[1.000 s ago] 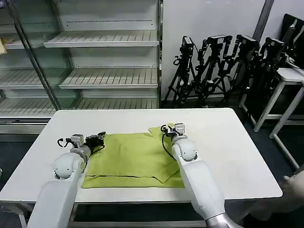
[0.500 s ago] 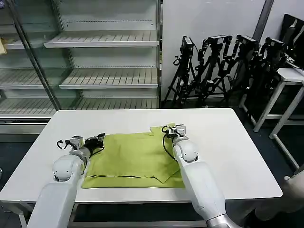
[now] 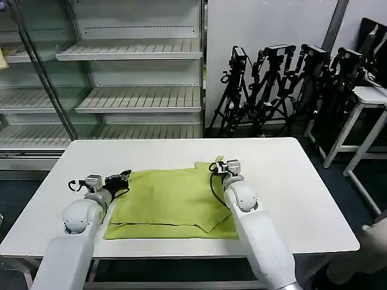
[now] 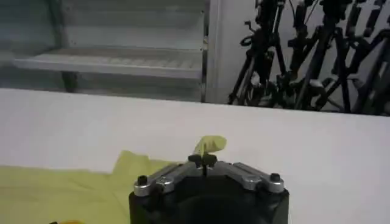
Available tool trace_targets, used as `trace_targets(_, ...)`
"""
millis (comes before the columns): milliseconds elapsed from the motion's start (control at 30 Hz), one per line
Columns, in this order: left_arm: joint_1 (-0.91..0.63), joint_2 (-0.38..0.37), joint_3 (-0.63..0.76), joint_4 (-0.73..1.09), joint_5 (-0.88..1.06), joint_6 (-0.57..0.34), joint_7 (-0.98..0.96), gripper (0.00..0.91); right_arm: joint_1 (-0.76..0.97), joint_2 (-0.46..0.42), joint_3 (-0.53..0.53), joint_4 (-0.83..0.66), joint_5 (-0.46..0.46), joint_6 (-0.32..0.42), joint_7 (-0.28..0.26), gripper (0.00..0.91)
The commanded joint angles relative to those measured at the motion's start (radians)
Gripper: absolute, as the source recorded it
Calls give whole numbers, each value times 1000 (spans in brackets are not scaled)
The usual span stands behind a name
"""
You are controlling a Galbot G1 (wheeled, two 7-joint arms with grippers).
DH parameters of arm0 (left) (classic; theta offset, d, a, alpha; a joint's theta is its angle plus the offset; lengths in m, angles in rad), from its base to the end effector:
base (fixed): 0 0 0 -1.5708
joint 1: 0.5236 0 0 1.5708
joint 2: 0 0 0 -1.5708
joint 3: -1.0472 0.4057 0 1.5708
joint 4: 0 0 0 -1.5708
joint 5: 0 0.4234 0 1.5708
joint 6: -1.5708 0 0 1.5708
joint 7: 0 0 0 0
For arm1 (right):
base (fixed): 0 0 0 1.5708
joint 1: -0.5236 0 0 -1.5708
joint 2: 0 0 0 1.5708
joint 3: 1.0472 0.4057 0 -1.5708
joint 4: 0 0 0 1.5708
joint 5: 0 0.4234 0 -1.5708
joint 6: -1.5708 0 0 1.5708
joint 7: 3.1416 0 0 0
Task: Fold and organize the clothes.
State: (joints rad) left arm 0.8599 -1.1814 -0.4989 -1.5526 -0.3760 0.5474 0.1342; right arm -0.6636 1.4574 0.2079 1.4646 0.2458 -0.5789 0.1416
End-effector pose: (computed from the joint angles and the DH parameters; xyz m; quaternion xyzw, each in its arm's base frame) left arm 0.4878 0.1473 -0.3009 -0.0709 -0.9788 0.0036 0.1921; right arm 0.5442 0.0789 -0.2791 0.0858 -0.9806 0.0291 0.1736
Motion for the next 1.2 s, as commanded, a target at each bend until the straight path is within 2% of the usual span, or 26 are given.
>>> trace_targets(33, 64, 15, -21, -98, -20, -1, 1, 10, -115, -97, -1, 266, 19, 0, -4, 0)
trace_targets(267, 150, 41, -51, -183, -35, 0, 9, 10, -243, -137, 14, 394, 17, 1, -14, 0)
trace_targets(500, 252, 19, -99, -245, -29, -17, 21, 10, -410, -149, 25, 501, 3, 18, -43, 0)
trace_targets(700, 312, 4, -125, -288, -12, -30, 12, 10, -494, -158, 28, 557, -47, 50, -35, 0)
trace_targets(967, 343, -15, -121, -341, 4, -25, -7, 10, -531, -170, 37, 591, -70, 51, -7, 0)
trace_targets(1200, 367, -40, -115, -351, 24, -22, -9, 10, -542, -166, 44, 570, -69, 57, -9, 0)
